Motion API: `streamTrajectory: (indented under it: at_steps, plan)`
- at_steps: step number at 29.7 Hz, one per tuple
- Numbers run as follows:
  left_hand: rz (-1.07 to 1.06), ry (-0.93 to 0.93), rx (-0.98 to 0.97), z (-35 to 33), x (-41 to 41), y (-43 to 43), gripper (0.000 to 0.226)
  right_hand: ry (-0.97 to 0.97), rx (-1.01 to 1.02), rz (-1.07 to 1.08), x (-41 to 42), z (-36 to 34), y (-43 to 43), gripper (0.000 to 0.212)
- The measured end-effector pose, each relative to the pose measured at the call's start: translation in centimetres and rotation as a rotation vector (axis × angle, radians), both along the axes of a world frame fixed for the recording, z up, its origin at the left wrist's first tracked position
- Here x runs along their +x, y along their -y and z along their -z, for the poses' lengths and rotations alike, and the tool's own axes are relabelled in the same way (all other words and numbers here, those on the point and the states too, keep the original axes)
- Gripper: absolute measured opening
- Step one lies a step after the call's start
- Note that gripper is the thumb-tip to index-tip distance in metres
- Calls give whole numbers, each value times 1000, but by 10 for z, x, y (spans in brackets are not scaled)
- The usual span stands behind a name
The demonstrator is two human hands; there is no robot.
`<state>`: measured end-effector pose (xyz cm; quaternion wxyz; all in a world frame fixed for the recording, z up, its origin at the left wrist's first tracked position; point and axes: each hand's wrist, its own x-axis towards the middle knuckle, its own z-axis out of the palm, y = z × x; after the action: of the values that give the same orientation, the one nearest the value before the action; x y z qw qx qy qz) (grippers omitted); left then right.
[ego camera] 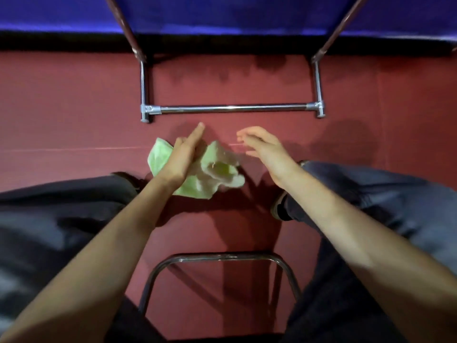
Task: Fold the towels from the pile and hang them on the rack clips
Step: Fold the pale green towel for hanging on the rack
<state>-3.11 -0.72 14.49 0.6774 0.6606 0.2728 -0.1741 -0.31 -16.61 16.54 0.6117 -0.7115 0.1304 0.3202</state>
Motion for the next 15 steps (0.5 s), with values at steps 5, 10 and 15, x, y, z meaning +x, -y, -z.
streamTrajectory:
  at_steps: [5, 10, 15]
  plan:
    - [309, 216, 125, -91, -45, 5, 65, 193, 131, -250, -38, -82, 2, 28]
    - [286, 379, 147, -150, -85, 9, 62, 205, 123, -335, -78, -116, 2, 30]
    - [267, 461, 248, -184, -124, 12, 60, 159, 21, -404, -119, -136, 6, 42]
